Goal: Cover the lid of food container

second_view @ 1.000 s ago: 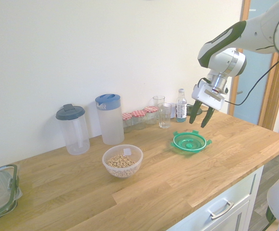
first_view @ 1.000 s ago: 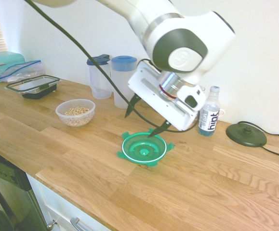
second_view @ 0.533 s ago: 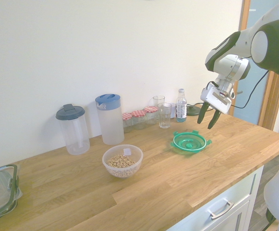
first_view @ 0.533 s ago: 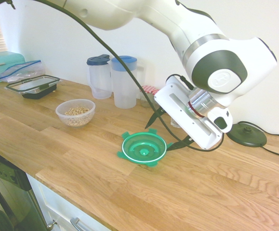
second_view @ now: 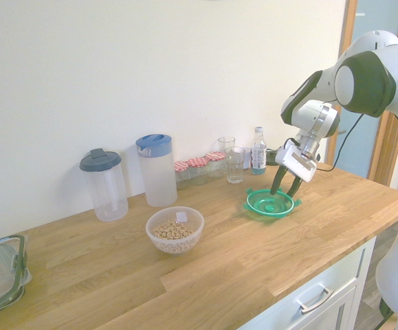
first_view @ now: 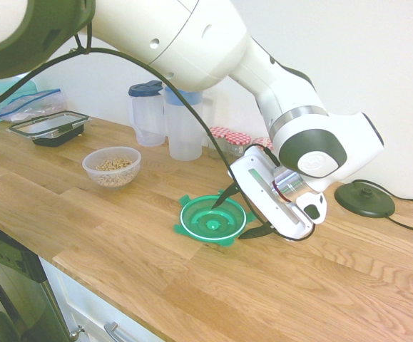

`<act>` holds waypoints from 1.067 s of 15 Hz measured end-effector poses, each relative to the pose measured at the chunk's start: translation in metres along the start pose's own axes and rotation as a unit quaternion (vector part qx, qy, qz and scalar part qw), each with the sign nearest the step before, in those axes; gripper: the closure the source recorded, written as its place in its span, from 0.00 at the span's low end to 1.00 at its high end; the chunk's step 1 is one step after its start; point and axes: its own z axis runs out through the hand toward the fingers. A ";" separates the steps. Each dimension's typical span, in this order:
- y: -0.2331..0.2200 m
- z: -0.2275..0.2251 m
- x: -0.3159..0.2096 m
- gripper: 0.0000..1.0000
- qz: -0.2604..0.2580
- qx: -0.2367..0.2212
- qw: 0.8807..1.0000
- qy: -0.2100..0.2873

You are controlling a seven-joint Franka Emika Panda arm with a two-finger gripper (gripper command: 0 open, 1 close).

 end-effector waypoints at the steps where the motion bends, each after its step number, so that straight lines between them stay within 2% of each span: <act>1: -0.001 0.002 0.001 1.00 0.001 0.007 1.000 -0.001; 5: -0.003 0.005 0.002 1.00 0.004 0.022 1.000 -0.003; 16: 0.021 0.011 0.007 1.00 0.022 0.023 0.999 -0.010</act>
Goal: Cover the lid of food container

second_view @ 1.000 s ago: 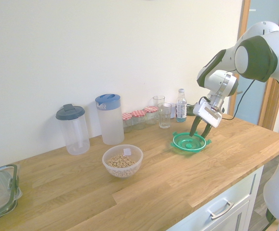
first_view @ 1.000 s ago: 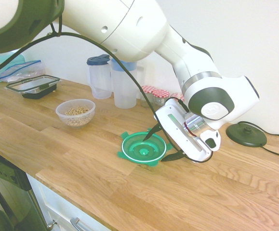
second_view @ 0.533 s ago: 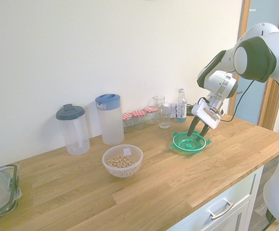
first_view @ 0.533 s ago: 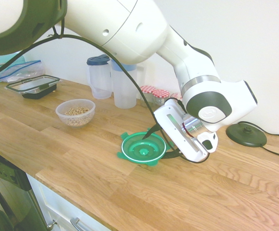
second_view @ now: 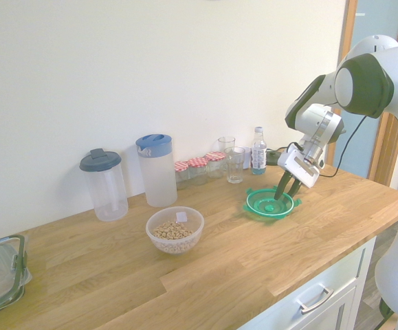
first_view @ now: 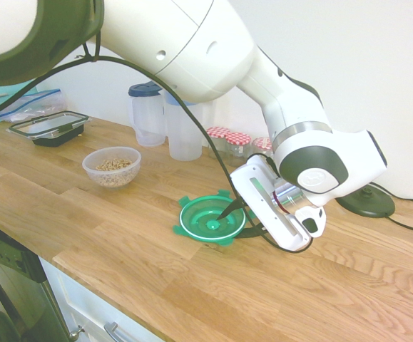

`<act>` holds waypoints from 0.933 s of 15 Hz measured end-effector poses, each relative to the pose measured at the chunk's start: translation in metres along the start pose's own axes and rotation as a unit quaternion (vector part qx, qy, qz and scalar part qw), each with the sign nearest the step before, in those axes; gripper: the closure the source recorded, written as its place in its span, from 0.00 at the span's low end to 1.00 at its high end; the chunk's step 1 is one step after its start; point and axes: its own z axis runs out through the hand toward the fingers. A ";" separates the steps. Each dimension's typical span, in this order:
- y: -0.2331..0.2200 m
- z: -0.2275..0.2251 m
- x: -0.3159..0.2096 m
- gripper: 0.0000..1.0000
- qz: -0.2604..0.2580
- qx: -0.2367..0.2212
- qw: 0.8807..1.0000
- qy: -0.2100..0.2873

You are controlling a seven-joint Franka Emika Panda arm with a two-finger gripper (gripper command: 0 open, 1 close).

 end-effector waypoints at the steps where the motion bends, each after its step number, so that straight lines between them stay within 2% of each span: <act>1: 0.001 0.001 0.001 1.00 0.001 -0.001 1.000 -0.001; 10: 0.003 0.000 0.002 1.00 -0.002 -0.016 1.000 0.006; 11: 0.003 -0.004 -0.001 1.00 -0.006 -0.031 0.999 0.009; 14: -0.019 -0.047 -0.038 1.00 -0.016 -0.127 0.990 0.051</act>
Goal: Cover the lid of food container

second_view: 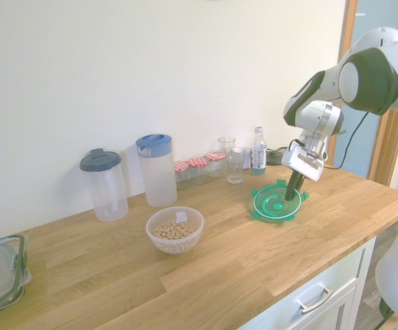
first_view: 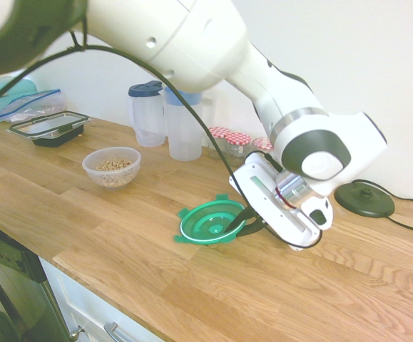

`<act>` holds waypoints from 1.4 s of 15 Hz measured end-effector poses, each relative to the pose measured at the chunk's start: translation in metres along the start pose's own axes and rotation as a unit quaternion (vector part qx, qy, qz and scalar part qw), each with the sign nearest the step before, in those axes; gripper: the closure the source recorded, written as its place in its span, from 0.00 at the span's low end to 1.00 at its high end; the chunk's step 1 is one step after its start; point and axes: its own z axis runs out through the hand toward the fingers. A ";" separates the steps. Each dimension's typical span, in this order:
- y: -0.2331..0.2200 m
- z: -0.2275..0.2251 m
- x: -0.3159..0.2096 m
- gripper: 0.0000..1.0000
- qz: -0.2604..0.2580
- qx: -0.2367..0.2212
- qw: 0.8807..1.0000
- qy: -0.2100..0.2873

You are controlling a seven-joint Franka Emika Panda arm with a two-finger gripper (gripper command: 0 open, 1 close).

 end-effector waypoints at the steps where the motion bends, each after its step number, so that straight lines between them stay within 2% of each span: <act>1: -0.007 -0.025 -0.018 1.00 -0.003 -0.030 0.999 0.024; 4: -0.036 -0.091 -0.080 1.00 0.006 -0.101 0.989 0.108; 6: -0.066 -0.114 -0.117 1.00 0.010 -0.150 0.975 0.162; 9: -0.122 -0.115 -0.156 1.00 0.015 -0.219 0.947 0.234; 11: -0.163 -0.103 -0.178 1.00 0.018 -0.258 0.924 0.281; 13: -0.206 -0.084 -0.203 1.00 0.019 -0.292 0.896 0.334; 16: -0.248 -0.060 -0.230 1.00 0.026 -0.338 0.845 0.413; 19: -0.280 -0.027 -0.254 1.00 0.053 -0.389 0.789 0.472; 21: -0.308 -0.008 -0.287 1.00 0.075 -0.427 0.747 0.504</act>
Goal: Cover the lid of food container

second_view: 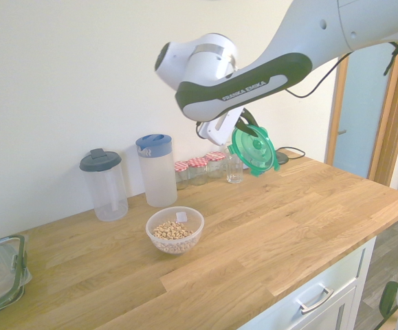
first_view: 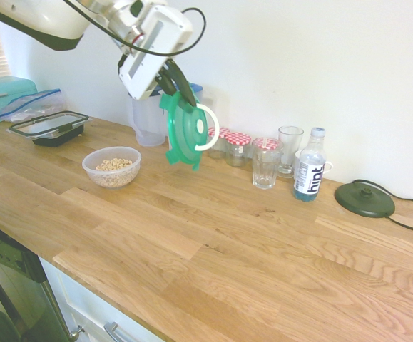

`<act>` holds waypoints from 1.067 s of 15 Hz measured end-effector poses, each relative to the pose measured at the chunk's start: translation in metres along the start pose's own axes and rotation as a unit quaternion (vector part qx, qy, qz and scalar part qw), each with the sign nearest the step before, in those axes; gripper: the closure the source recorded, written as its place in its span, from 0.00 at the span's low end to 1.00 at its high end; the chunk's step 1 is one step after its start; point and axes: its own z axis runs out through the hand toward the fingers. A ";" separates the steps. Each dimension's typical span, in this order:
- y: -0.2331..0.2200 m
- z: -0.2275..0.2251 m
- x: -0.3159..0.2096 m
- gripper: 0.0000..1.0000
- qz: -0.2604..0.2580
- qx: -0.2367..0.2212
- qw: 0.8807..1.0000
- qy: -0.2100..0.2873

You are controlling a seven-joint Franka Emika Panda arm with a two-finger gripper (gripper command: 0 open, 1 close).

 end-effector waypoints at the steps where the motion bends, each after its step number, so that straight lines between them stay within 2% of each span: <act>1: -0.006 -0.018 -0.010 1.00 0.007 -0.027 0.999 0.017; 4: -0.035 -0.045 -0.038 1.00 0.037 -0.112 0.992 0.044; 6: -0.062 -0.061 -0.055 1.00 0.042 -0.138 0.988 0.049; 11: -0.115 -0.121 -0.102 1.00 0.013 -0.092 0.992 0.081; 16: -0.146 -0.136 -0.148 1.00 -0.006 -0.093 0.988 0.120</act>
